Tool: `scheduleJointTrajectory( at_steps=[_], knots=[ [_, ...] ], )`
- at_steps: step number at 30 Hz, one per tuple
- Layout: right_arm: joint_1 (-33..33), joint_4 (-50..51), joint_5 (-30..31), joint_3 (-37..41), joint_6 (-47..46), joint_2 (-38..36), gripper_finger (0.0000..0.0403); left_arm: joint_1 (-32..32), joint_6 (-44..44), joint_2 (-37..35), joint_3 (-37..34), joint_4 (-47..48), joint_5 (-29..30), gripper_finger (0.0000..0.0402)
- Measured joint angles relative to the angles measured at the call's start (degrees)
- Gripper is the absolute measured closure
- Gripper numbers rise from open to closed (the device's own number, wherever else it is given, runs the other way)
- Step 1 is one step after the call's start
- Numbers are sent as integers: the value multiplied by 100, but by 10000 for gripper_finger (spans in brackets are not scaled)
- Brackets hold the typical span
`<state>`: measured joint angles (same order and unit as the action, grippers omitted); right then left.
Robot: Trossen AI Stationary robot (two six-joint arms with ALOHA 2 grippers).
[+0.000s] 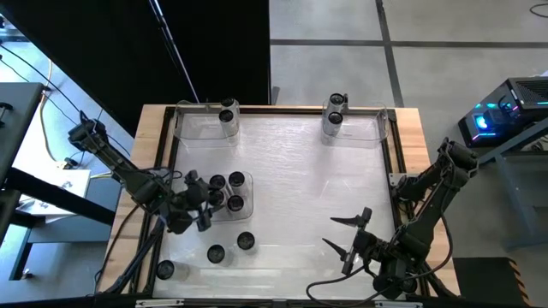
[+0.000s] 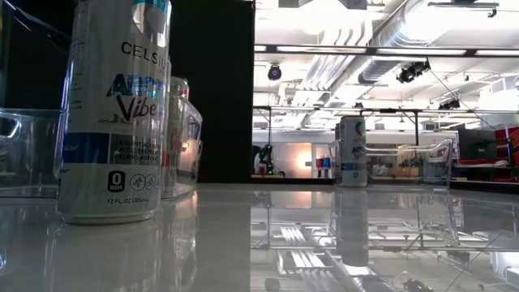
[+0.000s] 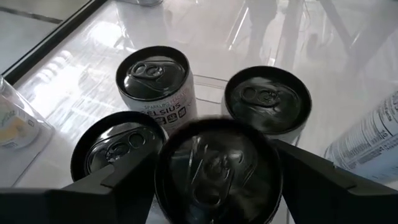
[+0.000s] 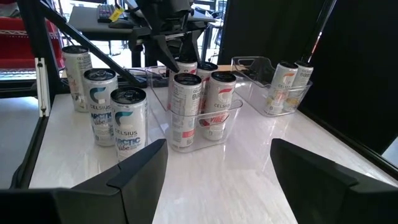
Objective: Sort soda cans
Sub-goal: Put the white-pink can into the bottom transparent bin, then put the white-blue can into the top right transparent bin
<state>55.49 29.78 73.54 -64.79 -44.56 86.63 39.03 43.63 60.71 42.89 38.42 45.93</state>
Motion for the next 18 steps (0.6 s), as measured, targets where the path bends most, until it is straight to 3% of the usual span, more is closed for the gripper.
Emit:
scheduleJointTrajectory(
  at_steps=[12, 18],
  knots=[
    [1, -2, 0, 1, 0, 0, 121, -14, -344, -7, 23, -216, -26, 110],
    [-79, -3, 49, 2, -36, 0, 121, -14, -1023, -143, 568, -202, -37, 110]
  ],
)
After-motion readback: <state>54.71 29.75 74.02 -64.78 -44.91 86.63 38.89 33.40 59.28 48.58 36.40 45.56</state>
